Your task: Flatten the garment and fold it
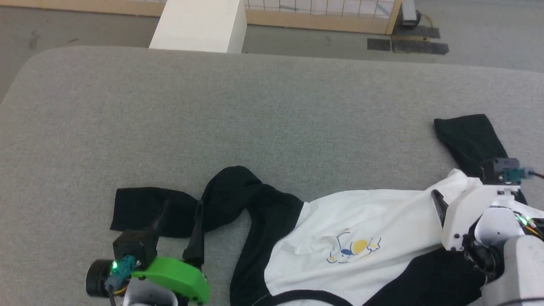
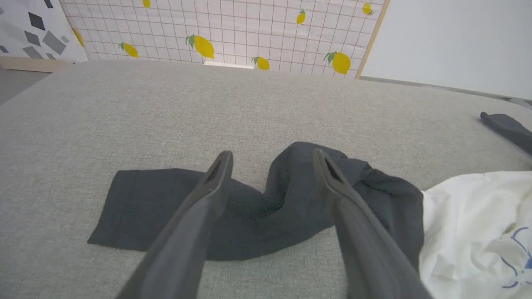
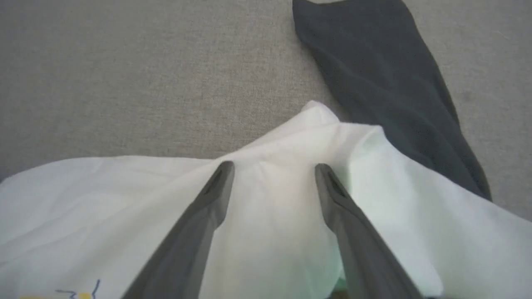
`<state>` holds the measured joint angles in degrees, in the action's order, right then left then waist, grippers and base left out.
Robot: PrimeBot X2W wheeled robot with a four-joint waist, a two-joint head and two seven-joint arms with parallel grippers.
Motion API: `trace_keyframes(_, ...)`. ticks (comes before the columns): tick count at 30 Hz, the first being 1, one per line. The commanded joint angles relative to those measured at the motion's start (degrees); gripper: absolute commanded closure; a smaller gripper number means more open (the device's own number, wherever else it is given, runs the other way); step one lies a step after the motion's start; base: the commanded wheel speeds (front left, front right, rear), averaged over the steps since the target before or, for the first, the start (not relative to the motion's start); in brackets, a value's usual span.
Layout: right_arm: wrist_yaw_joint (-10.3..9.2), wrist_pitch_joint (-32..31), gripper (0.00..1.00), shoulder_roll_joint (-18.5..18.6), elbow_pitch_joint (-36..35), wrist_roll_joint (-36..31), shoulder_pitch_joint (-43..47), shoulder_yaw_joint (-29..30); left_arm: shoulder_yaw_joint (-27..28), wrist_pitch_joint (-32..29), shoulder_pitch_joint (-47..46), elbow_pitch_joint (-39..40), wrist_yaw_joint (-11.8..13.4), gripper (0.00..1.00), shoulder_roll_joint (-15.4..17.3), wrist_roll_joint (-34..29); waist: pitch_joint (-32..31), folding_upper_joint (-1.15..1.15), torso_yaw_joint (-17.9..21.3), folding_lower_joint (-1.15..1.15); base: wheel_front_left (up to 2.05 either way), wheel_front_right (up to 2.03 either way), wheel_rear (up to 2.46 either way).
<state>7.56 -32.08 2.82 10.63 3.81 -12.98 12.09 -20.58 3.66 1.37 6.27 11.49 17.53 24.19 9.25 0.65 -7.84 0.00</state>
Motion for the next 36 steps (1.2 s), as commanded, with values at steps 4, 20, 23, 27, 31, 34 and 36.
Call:
trace_keyframes(4,-0.08,-7.3,0.0,0.1,5.4,-1.3,-4.0,-0.5,0.6,7.4,-4.3,-5.4,-0.7,0.0,-2.4,-1.2,2.4,-0.65,-1.4,0.0,0.0,0.0,0.0)
trace_keyframes(20,-0.08,1.0,1.0,5.0,7.2,-0.7,-25.4,-10.9,1.8,11.3,-10.9,-13.3,-4.2,0.0,-6.6,-2.2,8.5,-0.65,-5.7,0.0,0.0,0.0,0.0)
trace_keyframes(23,-0.08,7.0,1.0,6.3,9.3,-1.1,-31.4,-10.9,2.0,11.3,-12.0,-13.4,-4.8,0.0,-7.5,-2.7,9.9,-0.65,-7.0,0.0,0.0,0.0,0.0)
trace_keyframes(27,-0.08,14.0,1.0,7.2,13.3,-1.2,-36.5,-10.2,2.8,11.3,-12.8,-13.3,-5.5,0.0,-8.4,-3.7,11.3,-0.65,-8.2,0.0,0.0,0.0,0.0)
trace_keyframes(31,-0.08,15.3,0.56,6.9,19.1,-0.5,-36.0,-8.1,3.7,11.3,-12.7,-13.6,-6.1,0.0,-9.0,-4.6,11.4,-0.65,-8.0,0.0,0.0,0.0,0.0)
trace_keyframes(34,-0.08,14.6,0.0,6.7,22.1,0.0,-33.1,-6.9,3.7,11.3,-12.1,-14.2,-6.8,0.0,-8.9,-5.3,10.3,-0.65,-6.9,0.0,0.0,0.0,0.0)
trace_keyframes(36,-0.08,15.9,0.0,6.7,21.7,0.3,-30.6,-6.9,3.4,11.3,-11.6,-14.5,-7.4,0.0,-8.5,-5.8,9.4,-0.65,-6.0,0.0,0.0,0.0,0.0)
